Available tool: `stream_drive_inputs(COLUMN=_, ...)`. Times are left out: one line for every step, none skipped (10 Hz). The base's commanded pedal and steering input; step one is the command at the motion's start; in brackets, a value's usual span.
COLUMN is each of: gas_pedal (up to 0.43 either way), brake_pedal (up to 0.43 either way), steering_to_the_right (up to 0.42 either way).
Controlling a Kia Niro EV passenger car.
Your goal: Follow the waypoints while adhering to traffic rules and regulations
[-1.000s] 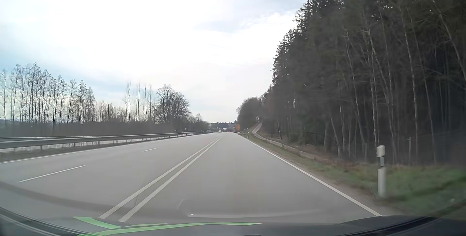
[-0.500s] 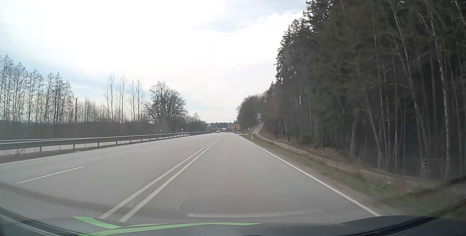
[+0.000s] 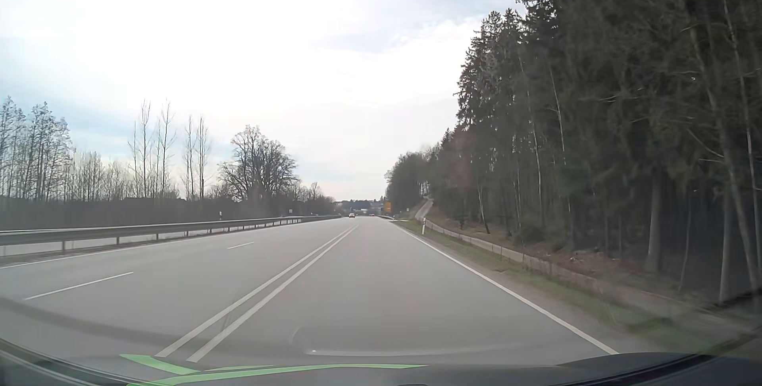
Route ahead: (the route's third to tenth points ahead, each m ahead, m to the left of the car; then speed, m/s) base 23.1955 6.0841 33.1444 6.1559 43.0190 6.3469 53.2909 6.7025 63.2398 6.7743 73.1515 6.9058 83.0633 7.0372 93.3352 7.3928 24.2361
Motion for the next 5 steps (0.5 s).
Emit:
stream_drive_inputs(gas_pedal=0.228, brake_pedal=0.0, steering_to_the_right=0.002)
stream_drive_inputs(gas_pedal=0.228, brake_pedal=0.0, steering_to_the_right=0.001)
stream_drive_inputs(gas_pedal=0.228, brake_pedal=0.0, steering_to_the_right=0.001)
stream_drive_inputs(gas_pedal=0.228, brake_pedal=0.0, steering_to_the_right=0.001)
stream_drive_inputs(gas_pedal=0.228, brake_pedal=0.0, steering_to_the_right=0.0)
